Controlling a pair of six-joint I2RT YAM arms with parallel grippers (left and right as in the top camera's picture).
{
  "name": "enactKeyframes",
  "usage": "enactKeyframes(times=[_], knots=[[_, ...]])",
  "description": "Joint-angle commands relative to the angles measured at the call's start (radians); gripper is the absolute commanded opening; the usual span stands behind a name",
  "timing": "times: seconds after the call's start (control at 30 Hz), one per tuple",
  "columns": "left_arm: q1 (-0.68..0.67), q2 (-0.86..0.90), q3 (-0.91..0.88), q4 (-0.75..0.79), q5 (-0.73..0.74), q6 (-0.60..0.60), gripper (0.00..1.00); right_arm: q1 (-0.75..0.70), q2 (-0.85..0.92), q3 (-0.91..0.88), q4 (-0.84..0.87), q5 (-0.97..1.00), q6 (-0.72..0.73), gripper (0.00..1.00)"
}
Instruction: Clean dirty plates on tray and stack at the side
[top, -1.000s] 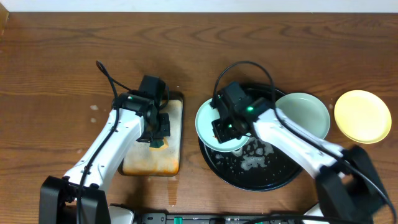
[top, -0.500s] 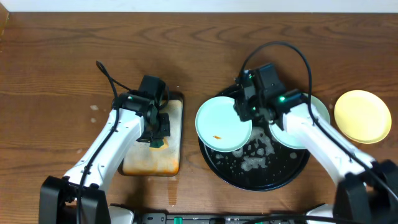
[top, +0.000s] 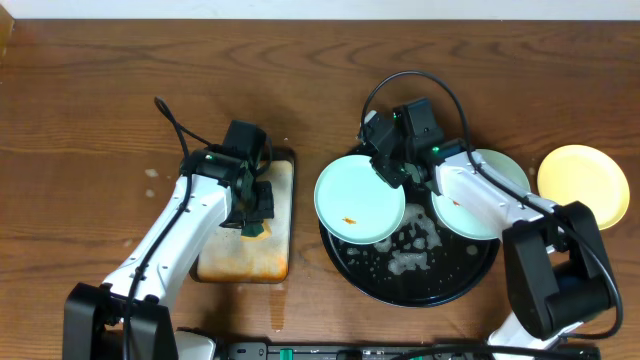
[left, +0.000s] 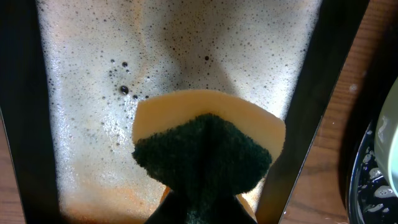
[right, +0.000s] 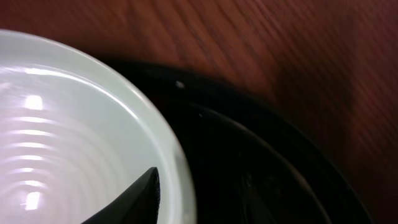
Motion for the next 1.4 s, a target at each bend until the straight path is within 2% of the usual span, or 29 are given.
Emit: enactKeyframes(times=[0.0,0.3,0.33,0.4,0.53,0.63,0.83,1.03,1.13,1.3,1.33,1.37], knots=[[-0.002,0.001,0.005,-0.001,-0.001,0.008,0.11,-0.003,0.008,-0.001,0.006,0.039,-0.037,0.4],[-0.002,0.001,0.005,-0.002,-0.001,0.008,0.12,-0.003,0.053,-0.001,-0.038,-0.002,-0.037,0.36],[-0.002,0.001,0.005,-0.002,-0.001,0.008,0.11,-0.003,0.054,-0.001,-0.044,-0.002,-0.037,0.33],[-0.002,0.001,0.005,-0.002,-0.001,0.008,0.12,-0.003,0.055,-0.001,-0.048,-0.002,-0.037,0.18],[-0.002,0.001,0.005,-0.002,-0.001,0.008,0.12,-0.003,0.05,0.0,-0.048,0.006,-0.027,0.08],[-0.002,0.001,0.005,-0.002,-0.001,0.008,0.12,-0.003,0.047,0.0,-0.051,0.058,0.037,0.01],[-0.002,0.001,0.005,-0.002,-0.001,0.008,0.12,-0.005,0.024,0.0,-0.108,0.135,0.262,0.01],[-0.002,0.001,0.005,-0.002,-0.001,0.008,0.12,-0.003,-0.002,0.0,-0.251,0.145,0.588,0.01],[-0.002,0.001,0.005,-0.002,-0.001,0.009,0.12,0.0,-0.004,0.0,-0.344,0.142,0.676,0.01],[-0.002,0.001,0.005,-0.002,-0.001,0.009,0.13,0.002,-0.01,0.0,-0.446,0.057,0.685,0.01],[-0.002,0.001,0.005,-0.002,-0.001,0.009,0.13,0.002,-0.013,0.0,-0.455,0.04,0.681,0.09],[-0.002,0.002,0.005,-0.003,-0.001,0.009,0.12,0.002,-0.015,0.0,-0.453,0.026,0.669,0.25]])
